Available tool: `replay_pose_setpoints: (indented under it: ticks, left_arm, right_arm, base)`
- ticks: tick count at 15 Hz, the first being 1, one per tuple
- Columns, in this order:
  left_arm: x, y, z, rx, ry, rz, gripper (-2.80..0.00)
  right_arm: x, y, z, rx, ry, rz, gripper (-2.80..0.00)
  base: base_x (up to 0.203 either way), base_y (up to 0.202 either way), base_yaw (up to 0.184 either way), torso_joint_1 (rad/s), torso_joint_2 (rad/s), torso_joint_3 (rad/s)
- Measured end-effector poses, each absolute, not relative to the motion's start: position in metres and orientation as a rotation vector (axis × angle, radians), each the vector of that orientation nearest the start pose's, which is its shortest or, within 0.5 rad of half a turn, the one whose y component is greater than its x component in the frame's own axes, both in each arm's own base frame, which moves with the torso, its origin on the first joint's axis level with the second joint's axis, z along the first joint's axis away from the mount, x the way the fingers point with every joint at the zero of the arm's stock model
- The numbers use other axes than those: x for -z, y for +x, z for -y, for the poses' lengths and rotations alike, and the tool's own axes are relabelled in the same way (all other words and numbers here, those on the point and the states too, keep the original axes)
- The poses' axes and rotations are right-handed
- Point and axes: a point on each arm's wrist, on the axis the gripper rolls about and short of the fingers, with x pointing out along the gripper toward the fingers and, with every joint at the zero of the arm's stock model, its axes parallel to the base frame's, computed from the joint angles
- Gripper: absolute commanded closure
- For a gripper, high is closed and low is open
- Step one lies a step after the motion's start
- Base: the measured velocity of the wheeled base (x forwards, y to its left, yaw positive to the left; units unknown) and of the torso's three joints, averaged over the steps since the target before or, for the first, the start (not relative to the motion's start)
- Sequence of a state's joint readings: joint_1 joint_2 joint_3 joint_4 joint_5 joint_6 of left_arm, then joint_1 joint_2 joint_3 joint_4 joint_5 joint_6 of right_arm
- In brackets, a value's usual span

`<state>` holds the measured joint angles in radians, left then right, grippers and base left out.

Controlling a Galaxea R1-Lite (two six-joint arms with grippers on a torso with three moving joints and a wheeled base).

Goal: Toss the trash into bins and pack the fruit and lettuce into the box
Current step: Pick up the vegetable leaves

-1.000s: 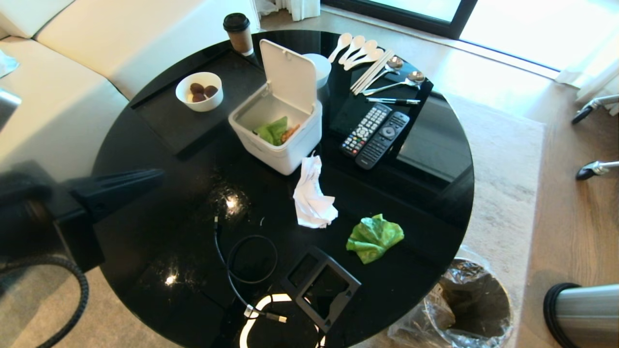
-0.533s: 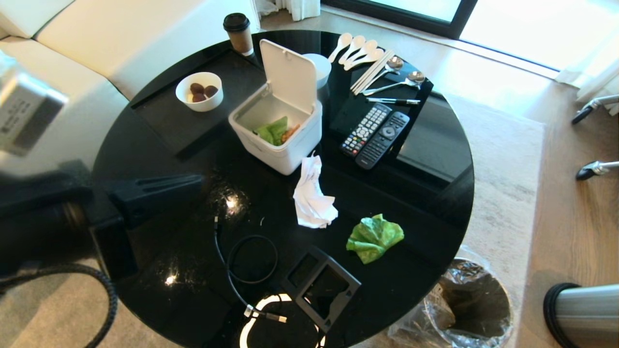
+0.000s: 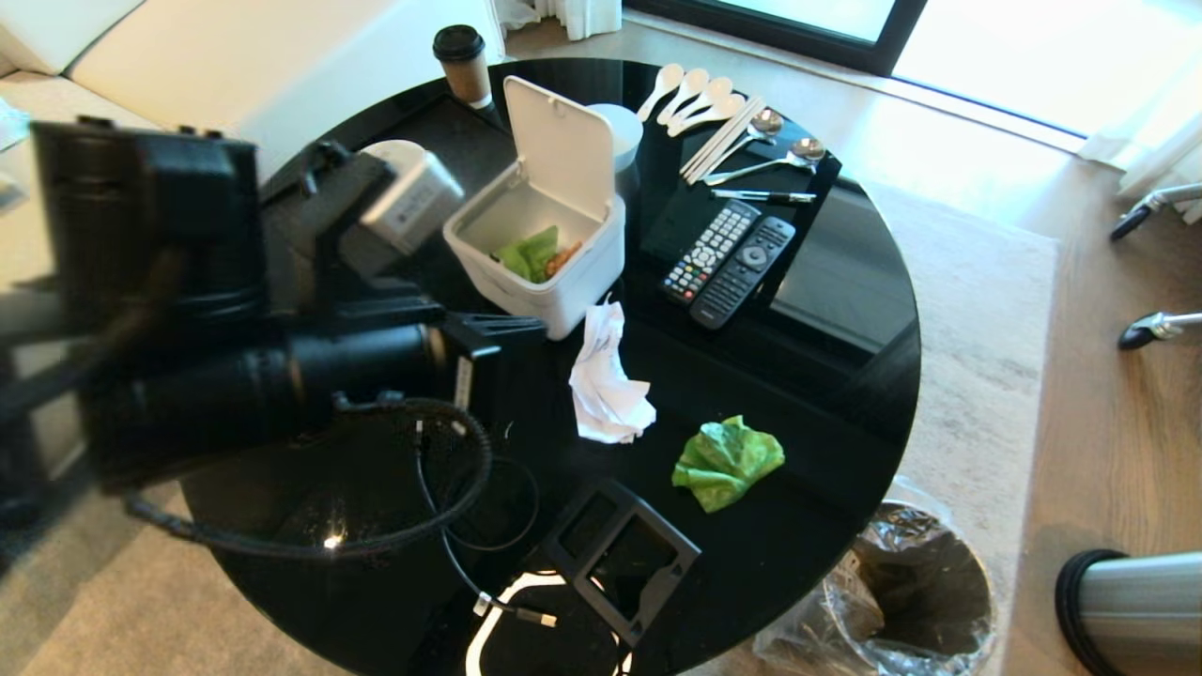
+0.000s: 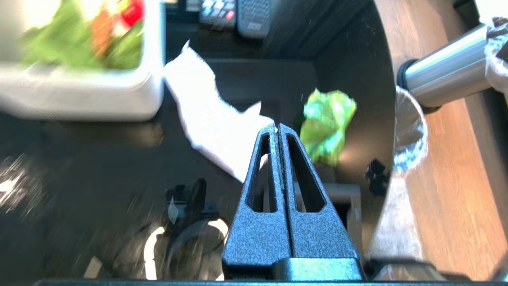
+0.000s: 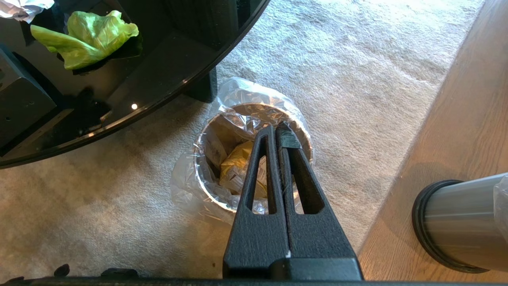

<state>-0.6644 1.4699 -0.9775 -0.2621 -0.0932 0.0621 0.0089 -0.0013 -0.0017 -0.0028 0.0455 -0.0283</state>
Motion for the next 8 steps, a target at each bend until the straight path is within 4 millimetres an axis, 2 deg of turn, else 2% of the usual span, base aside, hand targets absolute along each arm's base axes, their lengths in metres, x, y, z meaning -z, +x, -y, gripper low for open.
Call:
replay_pose_setpoints:
  ticks: [4,8]
  left_arm:
    - [-0.243,0.249,0.211,0.815,0.109,-0.194,0.00]
    - [-0.222,0.278,0.257,0.861,0.108,-0.190,0.00]
  right_arm:
    - [-0.076,-0.023,-0.001,-0.054,-0.028,0.006,0.00]
    - [-0.076,-0.023,-0.001,-0.054,-0.029,0.007,0.00]
  base:
    - [0.000,0.000,0.000,0.000,0.00,0.000]
    - [0.000,0.000,0.000,0.000,0.00,0.000]
